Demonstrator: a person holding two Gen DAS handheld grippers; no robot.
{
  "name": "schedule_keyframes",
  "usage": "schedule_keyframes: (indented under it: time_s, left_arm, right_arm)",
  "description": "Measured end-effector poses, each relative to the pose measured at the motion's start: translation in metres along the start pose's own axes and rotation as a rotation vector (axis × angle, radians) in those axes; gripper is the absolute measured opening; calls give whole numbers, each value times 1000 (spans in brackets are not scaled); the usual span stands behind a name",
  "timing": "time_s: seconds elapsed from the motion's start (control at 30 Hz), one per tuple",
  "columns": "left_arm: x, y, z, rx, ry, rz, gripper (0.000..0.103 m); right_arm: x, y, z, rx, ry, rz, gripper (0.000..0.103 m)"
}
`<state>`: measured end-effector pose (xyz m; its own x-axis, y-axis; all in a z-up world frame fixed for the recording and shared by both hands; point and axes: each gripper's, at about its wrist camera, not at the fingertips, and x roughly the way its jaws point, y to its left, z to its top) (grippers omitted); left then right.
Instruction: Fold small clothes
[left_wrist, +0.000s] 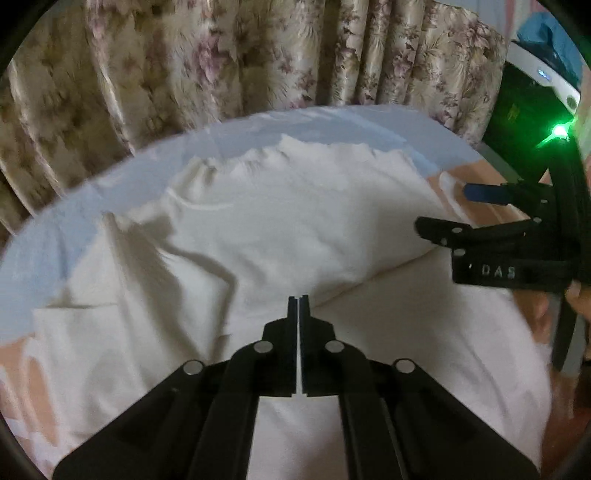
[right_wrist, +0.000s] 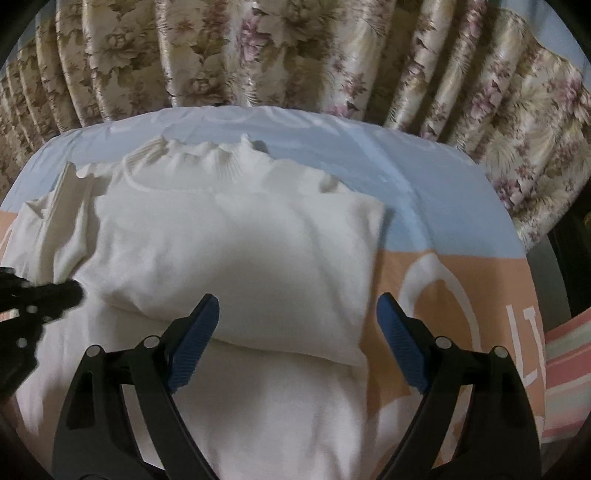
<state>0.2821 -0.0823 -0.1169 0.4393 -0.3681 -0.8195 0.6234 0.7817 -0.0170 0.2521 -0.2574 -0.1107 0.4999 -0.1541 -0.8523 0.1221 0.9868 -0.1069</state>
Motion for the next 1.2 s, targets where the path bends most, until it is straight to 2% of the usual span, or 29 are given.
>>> schedule_keyframes:
  time_s: [0.1,0.17,0.2,0.27,0.3,0.37,0.43,0.57,0.67,0.83,0.87,0.93,0.97,1.03,1.2]
  left_arm:
    - [-8,23,-3,-50,-2,67,3]
    - [-12,44,-9,-82,10,147,3]
    - [-12,53,-12,-96,19,181,6]
    - [-14,73,-20,-145,31,229,32]
    - [-16,83,-23,-169,30,241,52]
    - [-22,103,-31,-208,22,273,61]
    - [-24,121,-39,-242,31,273,71]
    - [-22,145,-52,-273,56,259,73]
    - [-21,154,-59,-287,67,248,73]
    - [-13,155,-65,-284,85,247,73]
    - [-12,156,-67,-286,85,245,73]
    - [-11,159,-68,-298,86,234,73]
    - [-10,160,-68,-300,87,232,73]
    - [-10,160,-67,-300,88,232,73]
    - [-10,156,-64,-290,89,256,73]
  right_arm:
    - [2,-2,-5,-2,10,-14,87]
    - [2,0,-7,-1,14,-2,87]
    - [0,4,-7,-4,13,9,87]
    - [-2,14,-4,-22,5,21,87]
    - [-5,21,-2,-35,-1,29,87]
    - [-8,40,3,-66,-13,56,87]
    - [-11,60,9,-94,-20,91,87]
    - [-16,116,26,-164,-35,188,86]
    - [-17,157,41,-202,-35,279,76]
    - [-2,212,63,-268,10,334,68]
    - [3,219,64,-281,22,335,62]
    - [15,232,64,-314,67,324,17]
    - [26,234,63,-314,123,356,8]
    - [32,227,58,-278,146,398,4]
    - [4,177,58,-222,7,407,4]
